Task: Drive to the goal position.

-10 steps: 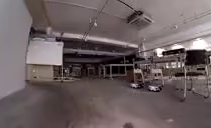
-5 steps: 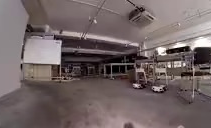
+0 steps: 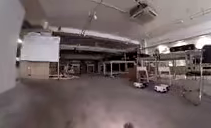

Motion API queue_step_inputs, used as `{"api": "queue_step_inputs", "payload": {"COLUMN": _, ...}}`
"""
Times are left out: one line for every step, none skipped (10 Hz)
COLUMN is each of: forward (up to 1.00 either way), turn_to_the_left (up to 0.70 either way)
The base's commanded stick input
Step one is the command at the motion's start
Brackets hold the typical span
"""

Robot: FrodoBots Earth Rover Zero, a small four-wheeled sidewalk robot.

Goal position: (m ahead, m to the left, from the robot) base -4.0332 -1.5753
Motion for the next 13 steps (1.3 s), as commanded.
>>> {"api": "queue_step_inputs", "payload": {"forward": 0.43, "turn_to_the_left": 0.26}}
{"api": "queue_step_inputs", "payload": {"forward": 0.43, "turn_to_the_left": 0.26}}
{"api": "queue_step_inputs", "payload": {"forward": 0.43, "turn_to_the_left": 0.25}}
{"api": "queue_step_inputs", "payload": {"forward": 0.43, "turn_to_the_left": 0.13}}
{"api": "queue_step_inputs", "payload": {"forward": 0.43, "turn_to_the_left": 0.01}}
{"api": "queue_step_inputs", "payload": {"forward": 0.43, "turn_to_the_left": 0.0}}
{"api": "queue_step_inputs", "payload": {"forward": 0.43, "turn_to_the_left": 0.0}}
{"api": "queue_step_inputs", "payload": {"forward": 0.43, "turn_to_the_left": -0.03}}
{"api": "queue_step_inputs", "payload": {"forward": 0.43, "turn_to_the_left": -0.26}}
{"api": "queue_step_inputs", "payload": {"forward": 0.43, "turn_to_the_left": -0.26}}
{"api": "queue_step_inputs", "payload": {"forward": 0.43, "turn_to_the_left": -0.26}}
{"api": "queue_step_inputs", "payload": {"forward": 0.43, "turn_to_the_left": -0.26}}
{"api": "queue_step_inputs", "payload": {"forward": 0.43, "turn_to_the_left": 0.0}}
